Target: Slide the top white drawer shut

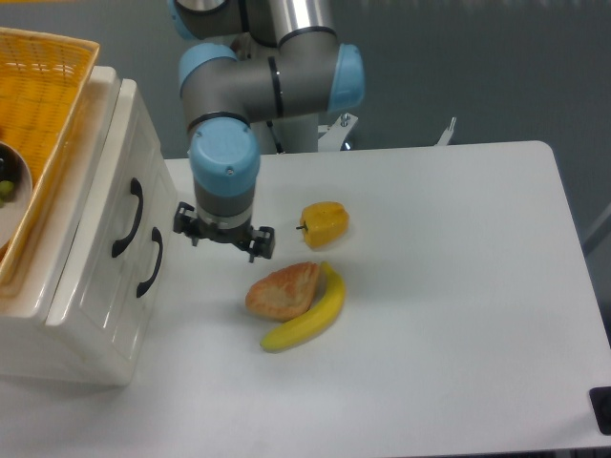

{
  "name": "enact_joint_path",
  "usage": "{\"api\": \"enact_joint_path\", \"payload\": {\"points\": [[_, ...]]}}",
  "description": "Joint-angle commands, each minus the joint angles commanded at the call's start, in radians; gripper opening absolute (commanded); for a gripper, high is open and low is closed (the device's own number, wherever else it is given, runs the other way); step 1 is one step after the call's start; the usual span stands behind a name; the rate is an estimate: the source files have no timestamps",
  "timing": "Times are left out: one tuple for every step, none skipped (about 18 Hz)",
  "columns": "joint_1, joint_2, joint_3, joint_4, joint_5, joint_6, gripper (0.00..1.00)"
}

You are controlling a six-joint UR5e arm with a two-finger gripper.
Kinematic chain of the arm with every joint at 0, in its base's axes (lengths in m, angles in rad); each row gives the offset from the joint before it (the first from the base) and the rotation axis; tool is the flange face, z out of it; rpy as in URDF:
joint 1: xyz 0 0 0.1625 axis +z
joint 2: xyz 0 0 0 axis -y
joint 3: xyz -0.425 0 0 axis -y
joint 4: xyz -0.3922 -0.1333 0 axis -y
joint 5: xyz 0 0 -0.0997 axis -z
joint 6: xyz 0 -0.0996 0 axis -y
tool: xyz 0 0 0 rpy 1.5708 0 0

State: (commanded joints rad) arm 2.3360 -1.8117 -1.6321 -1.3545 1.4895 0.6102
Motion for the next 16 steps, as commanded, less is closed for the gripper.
{"api": "enact_joint_path", "payload": {"points": [[0.019,0.002,-0.006,0.0,0.008,0.023,1.0],[0.035,0.002,-0.008,0.001,0.024,0.049,1.0],[0.054,0.002,-0.008,0.002,0.044,0.074,1.0],[0.074,0.002,-0.008,0.0,0.063,0.094,1.0],[0.095,0.002,-0.011,0.0,0.074,0.115,1.0],[0.124,0.002,-0.011,0.0,0.08,0.14,1.0],[0.155,0.002,-0.012,0.0,0.083,0.176,1.0],[0.189,0.002,-0.012,0.0,0.084,0.213,1.0],[0.222,0.003,-0.012,0.0,0.086,0.251,1.0],[0.258,0.003,-0.012,0.0,0.086,0.291,1.0],[0.291,0.003,-0.011,0.001,0.086,0.333,1.0],[0.327,0.003,-0.005,0.002,0.086,0.385,1.0],[0.357,0.002,0.003,0.002,0.087,0.445,1.0],[0.387,0.002,0.009,0.002,0.091,0.509,1.0],[0.414,0.002,0.011,0.003,0.091,0.573,1.0],[0.437,0.003,0.014,0.002,0.091,0.638,1.0]]}}
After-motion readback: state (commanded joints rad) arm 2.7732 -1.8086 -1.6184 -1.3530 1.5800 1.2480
